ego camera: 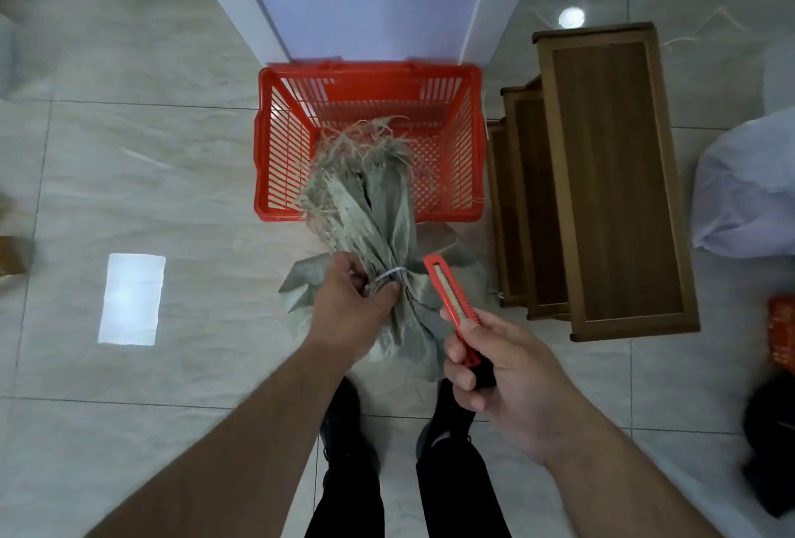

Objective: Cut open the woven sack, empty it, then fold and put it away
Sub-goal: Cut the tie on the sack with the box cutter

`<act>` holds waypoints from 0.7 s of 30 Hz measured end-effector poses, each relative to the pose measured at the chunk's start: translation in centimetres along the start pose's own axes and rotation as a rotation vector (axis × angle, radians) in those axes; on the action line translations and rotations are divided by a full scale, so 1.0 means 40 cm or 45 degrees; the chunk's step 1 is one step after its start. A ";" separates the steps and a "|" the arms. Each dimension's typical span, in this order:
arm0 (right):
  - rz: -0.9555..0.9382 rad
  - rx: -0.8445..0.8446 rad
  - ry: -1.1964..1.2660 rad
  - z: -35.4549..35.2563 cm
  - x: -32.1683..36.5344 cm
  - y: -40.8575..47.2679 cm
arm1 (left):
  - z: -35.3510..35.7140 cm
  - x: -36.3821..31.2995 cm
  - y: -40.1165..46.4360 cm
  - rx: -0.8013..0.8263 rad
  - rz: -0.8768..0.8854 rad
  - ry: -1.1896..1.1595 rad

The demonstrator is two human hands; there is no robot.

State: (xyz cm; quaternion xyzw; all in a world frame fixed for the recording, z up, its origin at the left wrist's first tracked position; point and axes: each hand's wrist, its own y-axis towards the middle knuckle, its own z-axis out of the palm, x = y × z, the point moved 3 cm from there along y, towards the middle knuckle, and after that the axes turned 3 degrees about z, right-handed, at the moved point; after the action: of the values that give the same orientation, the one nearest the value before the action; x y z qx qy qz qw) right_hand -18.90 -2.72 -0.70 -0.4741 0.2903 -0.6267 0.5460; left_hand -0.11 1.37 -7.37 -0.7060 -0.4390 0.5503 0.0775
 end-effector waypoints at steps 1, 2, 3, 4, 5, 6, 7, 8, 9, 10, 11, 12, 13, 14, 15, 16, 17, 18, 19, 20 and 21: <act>-0.005 -0.009 -0.008 0.001 -0.003 0.003 | -0.001 -0.001 0.001 -0.060 0.051 0.047; -0.013 -0.019 -0.011 0.000 -0.007 0.008 | 0.001 0.000 0.001 -0.095 0.095 0.079; -0.023 -0.028 -0.010 0.001 -0.010 0.012 | 0.003 0.002 0.001 -0.100 0.133 0.083; -0.033 -0.035 -0.009 0.001 -0.013 0.017 | 0.006 0.002 0.000 -0.093 0.171 0.071; -0.040 -0.039 -0.011 0.003 -0.017 0.021 | 0.005 0.001 -0.002 -0.077 0.216 0.059; -0.045 -0.040 -0.014 0.005 -0.021 0.025 | 0.003 0.000 -0.004 -0.054 0.275 0.059; -0.050 -0.040 -0.015 0.007 -0.025 0.028 | 0.001 -0.003 -0.007 -0.018 0.332 0.072; -0.055 -0.040 -0.011 0.009 -0.028 0.030 | 0.000 -0.008 -0.011 0.023 0.388 0.098; -0.059 -0.039 -0.003 0.012 -0.032 0.031 | -0.001 -0.014 -0.012 0.069 0.433 0.130; -0.061 -0.041 0.001 0.015 -0.035 0.031 | -0.002 -0.020 -0.011 0.111 0.456 0.144; -0.062 -0.051 0.000 0.017 -0.038 0.030 | -0.004 -0.024 -0.008 0.141 0.449 0.145; -0.066 -0.067 -0.006 0.018 -0.040 0.029 | -0.008 -0.026 -0.004 0.158 0.426 0.145; -0.073 -0.084 -0.014 0.019 -0.042 0.027 | -0.012 -0.029 -0.003 0.169 0.391 0.151; -0.082 -0.099 -0.022 0.020 -0.044 0.025 | -0.016 -0.033 -0.004 0.176 0.346 0.155; -0.089 -0.111 -0.025 0.022 -0.046 0.023 | -0.022 -0.038 -0.005 0.174 0.290 0.152; -0.091 -0.120 -0.027 0.025 -0.048 0.019 | -0.027 -0.043 -0.008 0.165 0.228 0.133; -0.088 -0.129 -0.028 0.029 -0.051 0.014 | -0.033 -0.048 -0.012 0.150 0.170 0.107; -0.083 -0.141 -0.030 0.032 -0.055 0.008 | -0.039 -0.052 -0.019 0.136 0.127 0.082; -0.078 -0.155 -0.037 0.036 -0.058 0.001 | -0.044 -0.055 -0.026 0.128 0.095 0.060; -0.073 -0.169 -0.054 0.041 -0.059 -0.009 | -0.049 -0.060 -0.036 0.124 0.070 0.036; -0.066 -0.184 -0.085 0.045 -0.062 -0.019 | -0.054 -0.064 -0.046 0.117 0.055 0.012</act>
State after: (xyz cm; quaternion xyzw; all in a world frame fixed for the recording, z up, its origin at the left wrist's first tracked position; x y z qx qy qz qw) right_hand -17.66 0.10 -0.03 -0.5403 0.3040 -0.6018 0.5035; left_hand 0.73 1.46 -3.63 -0.7136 -0.3974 0.5682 0.1002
